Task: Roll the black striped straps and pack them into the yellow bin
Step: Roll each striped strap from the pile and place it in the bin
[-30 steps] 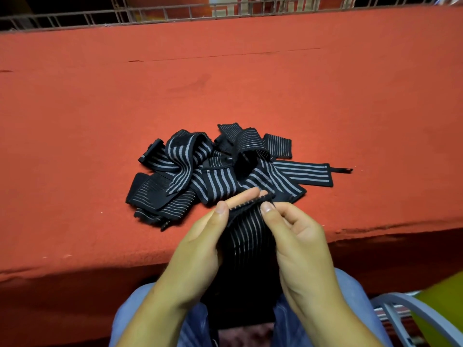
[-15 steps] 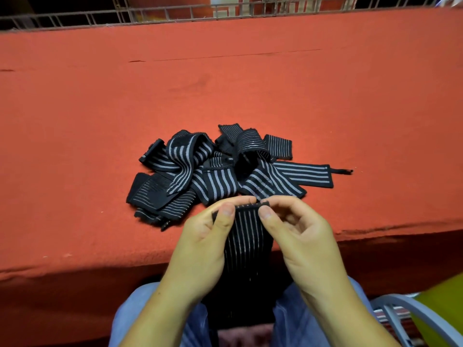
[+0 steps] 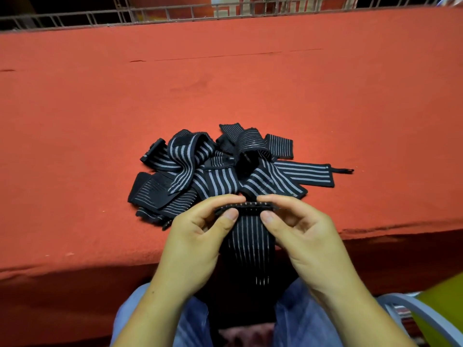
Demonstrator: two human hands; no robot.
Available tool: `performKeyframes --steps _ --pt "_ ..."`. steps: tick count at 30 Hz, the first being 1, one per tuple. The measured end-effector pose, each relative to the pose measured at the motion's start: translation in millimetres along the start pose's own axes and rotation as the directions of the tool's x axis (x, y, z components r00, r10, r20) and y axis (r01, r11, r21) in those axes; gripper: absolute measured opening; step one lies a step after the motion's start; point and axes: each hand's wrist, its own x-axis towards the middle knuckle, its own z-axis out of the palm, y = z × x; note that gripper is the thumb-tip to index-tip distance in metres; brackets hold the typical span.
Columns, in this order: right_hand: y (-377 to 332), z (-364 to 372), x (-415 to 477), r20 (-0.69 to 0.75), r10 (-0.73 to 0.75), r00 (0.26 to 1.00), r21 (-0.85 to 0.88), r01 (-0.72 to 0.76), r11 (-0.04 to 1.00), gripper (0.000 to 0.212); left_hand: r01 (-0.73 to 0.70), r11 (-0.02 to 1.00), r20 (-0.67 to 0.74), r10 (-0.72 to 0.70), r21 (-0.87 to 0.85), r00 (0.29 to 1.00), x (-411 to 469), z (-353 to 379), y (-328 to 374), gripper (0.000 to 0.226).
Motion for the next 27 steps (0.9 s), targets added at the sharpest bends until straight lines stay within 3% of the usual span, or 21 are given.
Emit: performKeyframes --steps 7,12,16,19,23,27 --pt "0.7 -3.5 -0.8 -0.043 0.067 0.997 0.077 -0.064 0.995 0.040 0.035 0.998 0.035 -0.033 -0.061 0.999 -1.2 -1.5 1.5 0.021" --pt "1.8 -0.4 -6.0 -0.004 0.123 0.992 0.100 -0.122 0.988 0.025 0.040 0.997 -0.019 -0.042 -0.063 0.999 -3.5 1.3 1.1 0.038" --pt "-1.0 -0.1 -10.3 0.027 0.072 0.997 0.007 -0.073 0.997 0.032 0.037 0.997 -0.026 -0.039 -0.062 0.999 -5.3 2.9 1.6 0.044" --pt "1.5 -1.1 -8.3 -0.015 0.007 1.000 -0.033 -0.007 0.999 0.032 0.055 0.996 0.007 -0.055 -0.073 0.998 -6.6 1.0 -0.5 0.042" --pt "3.9 -4.4 -6.9 -0.037 0.007 0.999 -0.057 -0.009 0.998 0.037 0.114 0.988 0.157 -0.096 -0.108 0.983 -7.6 -3.4 3.6 0.022" --pt "3.6 -2.5 -7.2 -0.057 0.106 0.993 0.016 -0.105 0.994 0.042 0.046 0.999 0.102 -0.045 -0.012 0.994 -6.0 -1.0 3.1 0.017"
